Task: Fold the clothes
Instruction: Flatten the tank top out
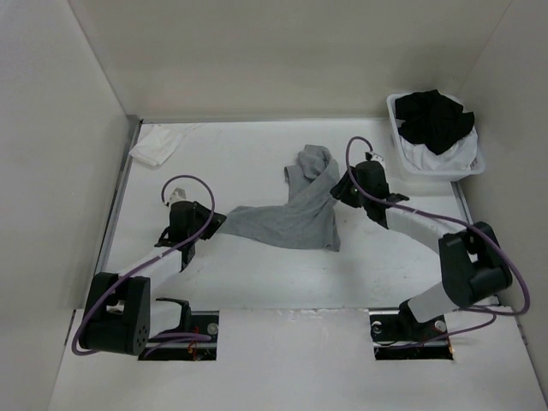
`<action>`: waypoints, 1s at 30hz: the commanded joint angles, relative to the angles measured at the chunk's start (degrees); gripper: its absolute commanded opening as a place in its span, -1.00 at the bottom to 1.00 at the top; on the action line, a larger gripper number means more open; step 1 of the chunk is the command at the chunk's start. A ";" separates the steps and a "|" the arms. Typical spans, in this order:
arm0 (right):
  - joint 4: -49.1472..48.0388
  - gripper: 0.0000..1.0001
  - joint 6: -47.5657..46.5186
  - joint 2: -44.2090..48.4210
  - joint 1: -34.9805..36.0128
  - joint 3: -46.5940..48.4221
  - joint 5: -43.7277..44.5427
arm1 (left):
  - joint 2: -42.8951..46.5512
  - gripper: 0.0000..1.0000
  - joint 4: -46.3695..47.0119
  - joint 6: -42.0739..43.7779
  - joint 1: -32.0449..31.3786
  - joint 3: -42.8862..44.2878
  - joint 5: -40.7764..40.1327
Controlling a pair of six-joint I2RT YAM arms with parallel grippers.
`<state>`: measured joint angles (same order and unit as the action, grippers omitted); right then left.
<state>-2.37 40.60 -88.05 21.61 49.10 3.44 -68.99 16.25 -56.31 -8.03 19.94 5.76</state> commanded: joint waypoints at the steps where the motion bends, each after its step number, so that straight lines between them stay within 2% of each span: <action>1: -1.15 -0.20 -0.09 10.59 1.80 -9.52 3.05 | 2.10 -0.58 1.69 1.82 1.39 -3.06 -1.45; 3: -0.45 -0.28 2.89 17.35 5.31 -16.98 4.98 | 5.16 -0.46 -0.68 3.30 2.53 -5.42 -2.67; 7: 2.71 -0.26 7.73 24.84 9.19 -24.47 6.92 | 11.58 -0.33 -6.91 5.86 3.07 -7.81 -7.59; 12: 6.85 -0.25 11.25 31.53 11.57 -28.18 8.68 | 18.80 -0.21 -14.13 7.88 1.40 -9.04 -11.12; 14: 8.17 -0.24 11.61 32.76 11.66 -28.88 9.04 | 19.42 -0.11 -14.32 8.15 1.14 -8.96 -11.47; 21: 5.36 -0.28 10.99 29.52 11.66 -29.33 5.35 | 12.92 -0.11 -10.10 9.21 -1.24 -5.62 -11.12; 27: 1.50 -0.20 9.15 23.37 11.39 -27.92 2.10 | 6.16 -0.12 -8.43 10.26 -3.08 -3.77 -10.94; 30: -0.35 -0.27 9.06 20.73 11.48 -27.48 0.43 | 4.75 -0.12 -8.60 10.61 -3.26 -3.33 -11.12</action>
<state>0.75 50.52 -64.95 32.71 20.27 6.46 -62.61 8.21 -47.33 -10.96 15.55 -4.71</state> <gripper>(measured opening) 0.377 0.443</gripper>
